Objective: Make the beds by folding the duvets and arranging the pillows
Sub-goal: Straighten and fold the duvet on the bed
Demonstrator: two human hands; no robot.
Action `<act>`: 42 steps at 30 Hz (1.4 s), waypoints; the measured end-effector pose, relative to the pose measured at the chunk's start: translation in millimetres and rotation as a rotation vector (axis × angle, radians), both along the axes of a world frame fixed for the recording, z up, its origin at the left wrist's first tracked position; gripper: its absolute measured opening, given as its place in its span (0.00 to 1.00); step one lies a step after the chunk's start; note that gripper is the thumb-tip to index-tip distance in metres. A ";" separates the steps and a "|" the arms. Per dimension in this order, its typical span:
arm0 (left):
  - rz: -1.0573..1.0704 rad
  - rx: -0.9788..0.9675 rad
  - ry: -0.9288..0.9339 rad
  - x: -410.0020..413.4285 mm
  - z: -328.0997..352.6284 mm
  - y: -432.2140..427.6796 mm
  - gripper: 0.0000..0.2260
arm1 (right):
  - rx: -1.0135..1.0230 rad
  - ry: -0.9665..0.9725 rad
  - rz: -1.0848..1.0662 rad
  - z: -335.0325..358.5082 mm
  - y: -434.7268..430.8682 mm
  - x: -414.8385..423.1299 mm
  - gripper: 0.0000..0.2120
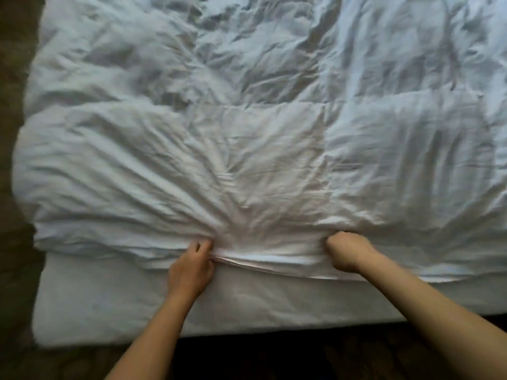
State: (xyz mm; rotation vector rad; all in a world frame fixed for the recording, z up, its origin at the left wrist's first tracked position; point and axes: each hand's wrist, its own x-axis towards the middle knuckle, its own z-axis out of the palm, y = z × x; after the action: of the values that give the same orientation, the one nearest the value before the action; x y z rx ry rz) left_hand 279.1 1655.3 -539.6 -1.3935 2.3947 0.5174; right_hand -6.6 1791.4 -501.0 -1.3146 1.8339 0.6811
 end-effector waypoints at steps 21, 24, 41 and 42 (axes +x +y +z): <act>1.677 0.922 1.313 302.7 -36.7 -312.2 0.18 | -1.068 0.200 0.140 -57.7 -279.9 389.3 0.11; 1.565 0.736 1.434 320.2 -17.3 -305.6 0.20 | -1.184 0.160 0.027 -9.1 -286.7 385.6 0.09; 1.998 0.722 0.922 362.3 -71.7 -277.0 0.14 | -0.583 0.075 -0.058 -32.2 -246.2 408.3 0.13; 2.005 0.738 0.952 366.6 -80.0 -278.3 0.11 | -0.644 0.086 -0.047 -32.7 -256.1 412.8 0.11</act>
State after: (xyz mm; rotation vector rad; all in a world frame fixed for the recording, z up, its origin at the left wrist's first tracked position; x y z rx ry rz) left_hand 645.7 1377.0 -619.6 -2.7844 -0.1887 2.3563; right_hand 406.2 1535.2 -533.7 -1.6475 2.2489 0.1099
